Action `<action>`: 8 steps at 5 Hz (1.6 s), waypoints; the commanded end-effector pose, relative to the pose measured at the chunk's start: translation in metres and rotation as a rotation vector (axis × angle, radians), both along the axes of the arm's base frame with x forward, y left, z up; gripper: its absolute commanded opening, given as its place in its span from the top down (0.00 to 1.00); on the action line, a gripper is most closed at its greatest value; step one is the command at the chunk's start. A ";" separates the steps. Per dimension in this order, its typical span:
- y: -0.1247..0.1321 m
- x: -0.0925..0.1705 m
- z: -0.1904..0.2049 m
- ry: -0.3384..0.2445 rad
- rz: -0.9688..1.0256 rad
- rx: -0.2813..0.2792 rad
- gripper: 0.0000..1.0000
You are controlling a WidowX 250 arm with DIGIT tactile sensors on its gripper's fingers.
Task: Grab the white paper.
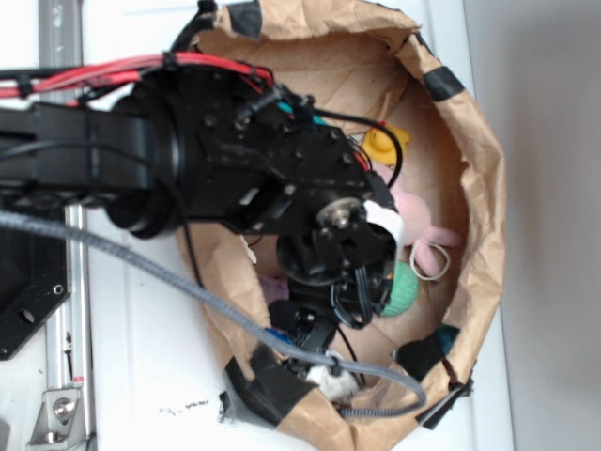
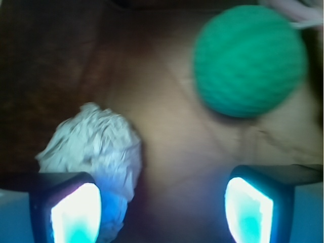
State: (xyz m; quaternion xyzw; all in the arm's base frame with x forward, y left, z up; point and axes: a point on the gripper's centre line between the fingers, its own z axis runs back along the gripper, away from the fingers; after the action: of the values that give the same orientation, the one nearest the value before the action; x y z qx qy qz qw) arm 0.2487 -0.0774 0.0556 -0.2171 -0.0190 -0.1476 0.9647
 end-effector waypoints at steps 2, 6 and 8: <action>-0.036 0.011 0.026 -0.106 -0.098 -0.068 0.00; -0.025 0.002 0.000 -0.079 -0.054 0.002 1.00; 0.032 0.020 0.033 -0.151 0.139 0.067 1.00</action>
State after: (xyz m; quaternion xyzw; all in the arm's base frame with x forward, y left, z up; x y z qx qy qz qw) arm 0.2597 -0.0460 0.0669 -0.1772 -0.0627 -0.1029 0.9768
